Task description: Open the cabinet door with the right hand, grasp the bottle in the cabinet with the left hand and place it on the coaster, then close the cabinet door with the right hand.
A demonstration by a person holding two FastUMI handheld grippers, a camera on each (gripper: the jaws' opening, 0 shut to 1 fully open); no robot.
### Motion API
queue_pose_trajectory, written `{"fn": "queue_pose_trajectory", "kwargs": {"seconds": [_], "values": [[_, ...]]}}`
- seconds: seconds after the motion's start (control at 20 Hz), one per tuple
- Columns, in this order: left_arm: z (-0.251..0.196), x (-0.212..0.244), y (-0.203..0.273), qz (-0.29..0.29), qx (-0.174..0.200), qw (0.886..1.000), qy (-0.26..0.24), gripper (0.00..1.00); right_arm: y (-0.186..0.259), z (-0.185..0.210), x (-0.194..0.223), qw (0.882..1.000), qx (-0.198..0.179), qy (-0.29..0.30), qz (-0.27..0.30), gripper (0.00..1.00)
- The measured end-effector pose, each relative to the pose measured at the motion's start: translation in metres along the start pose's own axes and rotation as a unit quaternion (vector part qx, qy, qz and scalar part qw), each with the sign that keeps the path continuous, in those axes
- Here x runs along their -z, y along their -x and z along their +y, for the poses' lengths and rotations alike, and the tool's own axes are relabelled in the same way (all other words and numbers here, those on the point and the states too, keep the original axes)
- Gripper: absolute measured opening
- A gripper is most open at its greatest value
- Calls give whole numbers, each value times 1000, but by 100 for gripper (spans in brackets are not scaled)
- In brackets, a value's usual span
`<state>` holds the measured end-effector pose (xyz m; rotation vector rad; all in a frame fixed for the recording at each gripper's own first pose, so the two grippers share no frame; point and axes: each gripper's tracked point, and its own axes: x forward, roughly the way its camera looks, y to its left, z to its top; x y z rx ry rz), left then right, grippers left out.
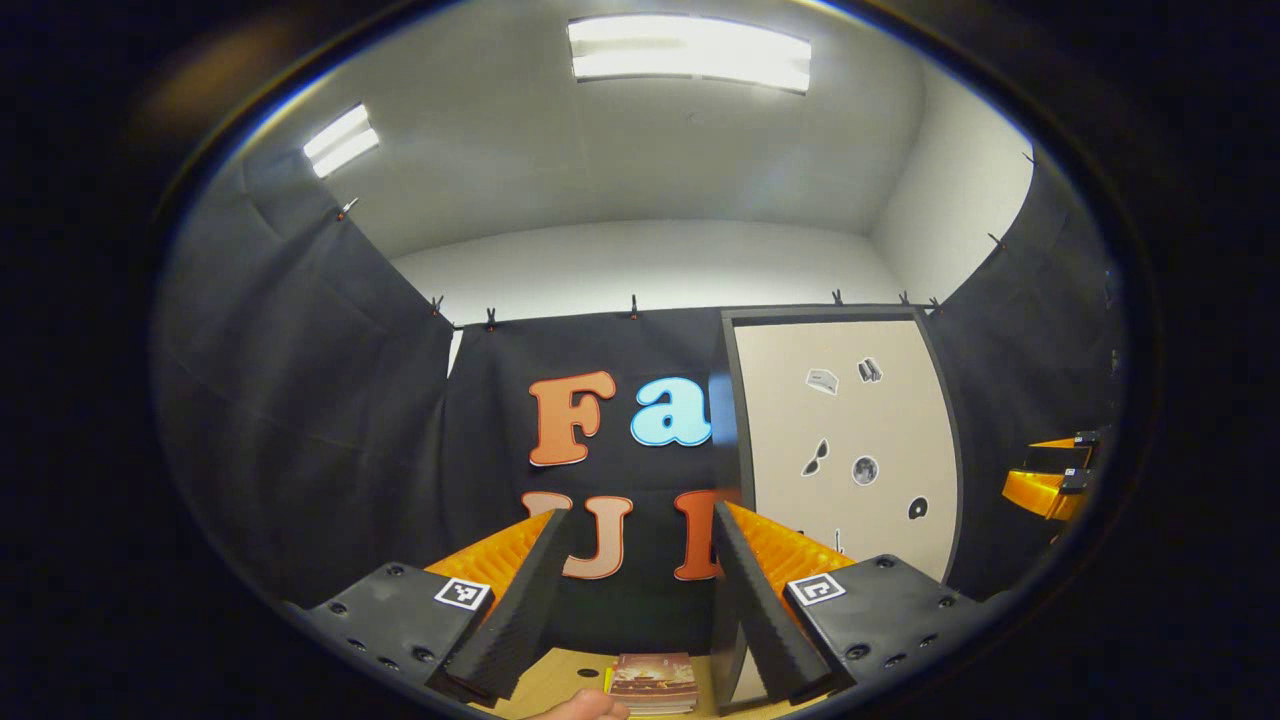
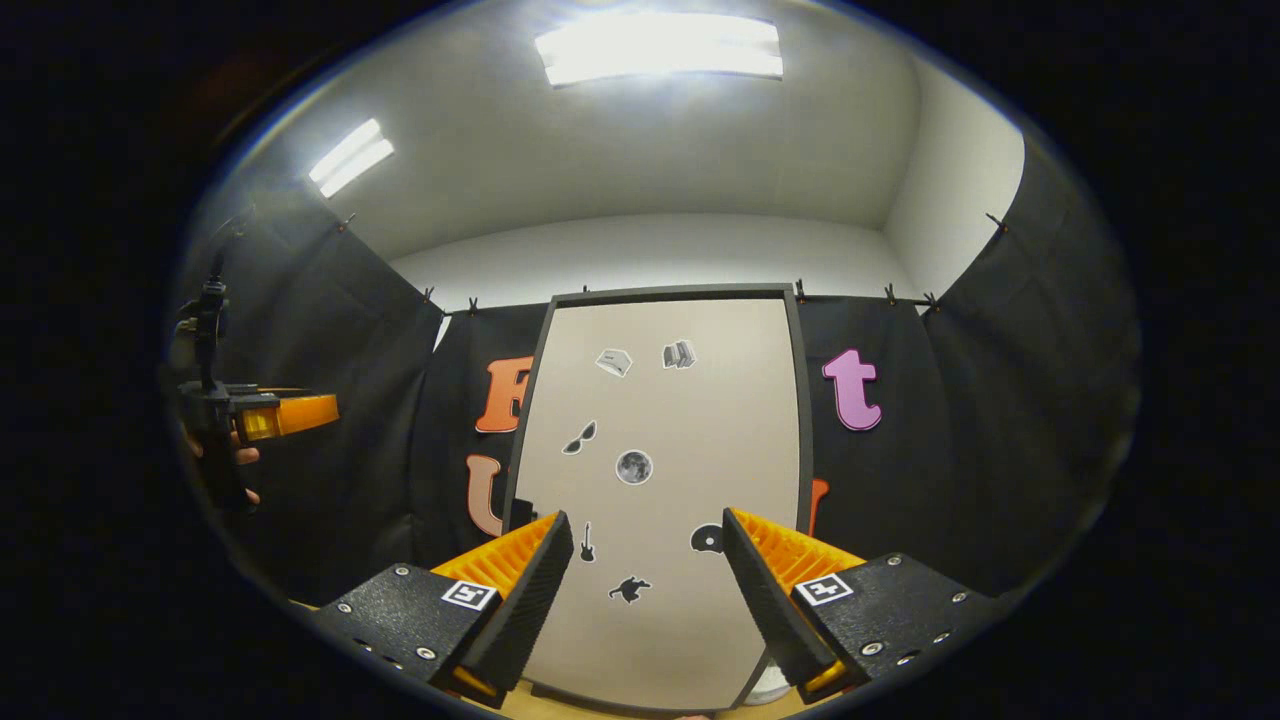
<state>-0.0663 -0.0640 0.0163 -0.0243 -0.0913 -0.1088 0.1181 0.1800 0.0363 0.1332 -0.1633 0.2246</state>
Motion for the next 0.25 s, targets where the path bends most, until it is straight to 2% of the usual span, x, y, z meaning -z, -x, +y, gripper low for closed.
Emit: {"fn": "queue_pose_trajectory", "kwargs": {"seconds": [0.25], "values": [[14,-3,1,-14,-15,1000,4,93,-4,5,1,1000,-11,-5,-9,93]]}}
